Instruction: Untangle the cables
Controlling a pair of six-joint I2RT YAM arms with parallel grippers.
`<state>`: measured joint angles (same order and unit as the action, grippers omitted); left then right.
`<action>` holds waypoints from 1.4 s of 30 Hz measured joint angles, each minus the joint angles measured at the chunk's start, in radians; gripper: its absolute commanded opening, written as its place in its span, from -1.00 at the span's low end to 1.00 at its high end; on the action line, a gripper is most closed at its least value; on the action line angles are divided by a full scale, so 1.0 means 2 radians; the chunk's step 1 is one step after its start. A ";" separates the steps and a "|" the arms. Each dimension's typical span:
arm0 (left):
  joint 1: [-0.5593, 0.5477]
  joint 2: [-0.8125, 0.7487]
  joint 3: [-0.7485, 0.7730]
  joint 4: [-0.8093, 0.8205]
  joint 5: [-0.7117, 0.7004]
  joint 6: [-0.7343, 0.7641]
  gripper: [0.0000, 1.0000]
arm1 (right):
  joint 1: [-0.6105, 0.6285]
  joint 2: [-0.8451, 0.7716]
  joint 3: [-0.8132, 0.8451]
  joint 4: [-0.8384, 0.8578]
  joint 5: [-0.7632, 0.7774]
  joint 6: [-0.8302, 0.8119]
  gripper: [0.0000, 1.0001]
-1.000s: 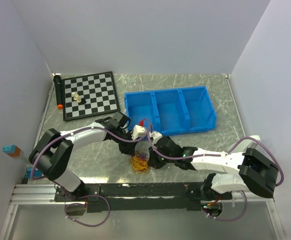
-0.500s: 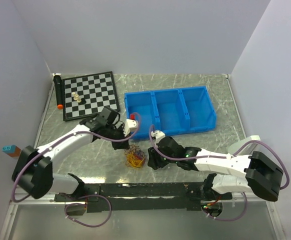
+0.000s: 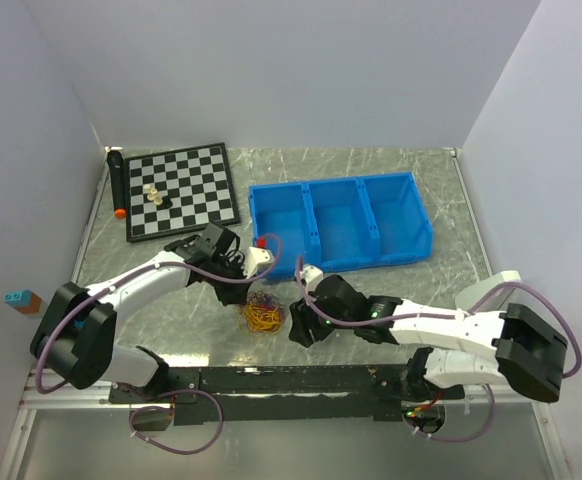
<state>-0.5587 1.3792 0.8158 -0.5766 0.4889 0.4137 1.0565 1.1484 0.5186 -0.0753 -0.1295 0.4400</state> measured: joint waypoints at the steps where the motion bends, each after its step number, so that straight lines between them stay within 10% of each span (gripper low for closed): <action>1: 0.001 0.002 -0.003 0.001 -0.005 0.000 -0.99 | 0.002 0.008 0.001 0.002 -0.002 -0.004 0.18; 24: 0.039 0.020 -0.039 0.031 -0.035 0.000 -0.98 | -0.001 0.154 0.092 0.049 -0.019 -0.041 -0.21; 32: 0.048 0.022 -0.043 0.030 -0.036 -0.003 -0.99 | -0.012 0.174 0.111 0.058 -0.031 -0.044 -1.00; 42: 0.067 0.003 -0.043 0.019 -0.039 0.019 -0.98 | -0.013 0.114 0.075 0.050 -0.015 -0.033 -1.00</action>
<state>-0.4248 1.3846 0.7296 -0.5396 0.4099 0.4519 1.0298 1.3762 0.6693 0.0238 -0.1589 0.3744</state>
